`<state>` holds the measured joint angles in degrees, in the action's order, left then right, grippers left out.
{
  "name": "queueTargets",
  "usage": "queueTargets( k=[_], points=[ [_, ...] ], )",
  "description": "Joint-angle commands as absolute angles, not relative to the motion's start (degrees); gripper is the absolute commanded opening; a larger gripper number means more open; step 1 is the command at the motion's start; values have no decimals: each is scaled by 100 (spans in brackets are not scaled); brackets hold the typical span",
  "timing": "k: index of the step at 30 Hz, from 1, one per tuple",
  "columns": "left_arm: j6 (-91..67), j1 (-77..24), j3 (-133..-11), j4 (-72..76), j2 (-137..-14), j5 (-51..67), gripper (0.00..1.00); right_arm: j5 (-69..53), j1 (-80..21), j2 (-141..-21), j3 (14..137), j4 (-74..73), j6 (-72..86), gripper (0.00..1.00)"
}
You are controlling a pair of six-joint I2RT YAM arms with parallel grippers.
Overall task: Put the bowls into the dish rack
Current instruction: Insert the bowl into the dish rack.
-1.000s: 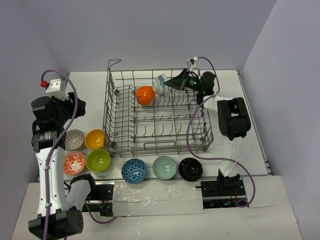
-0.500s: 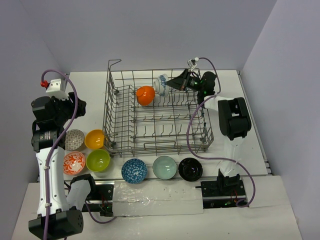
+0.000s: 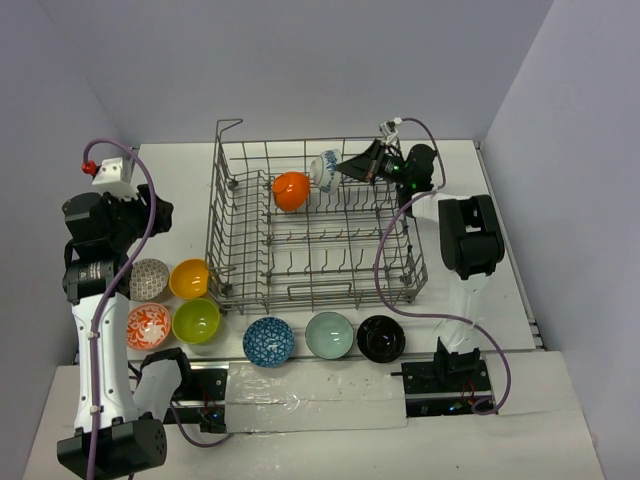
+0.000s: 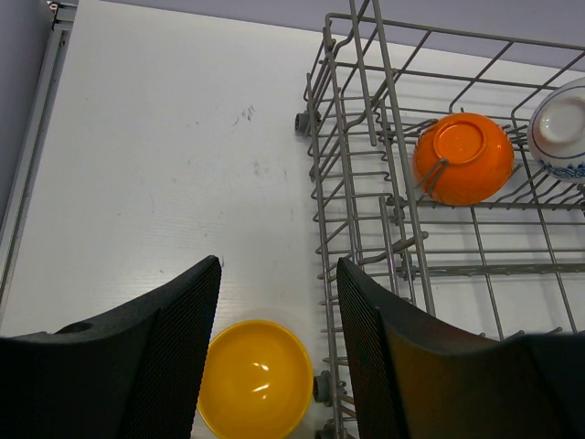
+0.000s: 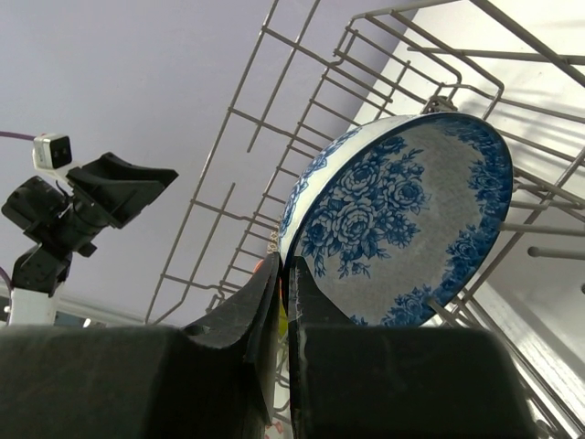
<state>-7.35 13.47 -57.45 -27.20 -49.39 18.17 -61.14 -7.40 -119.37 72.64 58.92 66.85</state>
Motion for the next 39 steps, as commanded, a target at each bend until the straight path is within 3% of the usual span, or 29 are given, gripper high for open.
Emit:
queueTargets(
  k=[1,5,16,26,33,39],
  points=[
    [-791,1389,-5783,-2514,-4913,1934,60,-6319,-554,-12050,7321,5871,6557,3],
    [-791,1389,-5766,-2514,-4913,1951,60,-6346,-484,-12024,7313,5775,6487,8],
    [-791,1389,-5757,-2505,-4896,2004,60,-6302,-343,-11804,7383,4150,5196,6],
    [-800,1389,-5722,-2514,-4834,2013,60,-6258,-334,-11839,7497,3806,4983,8],
    [-791,1389,-5739,-2514,-4843,2030,60,-6284,-334,-11830,7593,3508,4782,22],
    [-782,1389,-5713,-2522,-4799,2030,60,-6021,-343,-11637,7865,2255,4027,22]
  ],
)
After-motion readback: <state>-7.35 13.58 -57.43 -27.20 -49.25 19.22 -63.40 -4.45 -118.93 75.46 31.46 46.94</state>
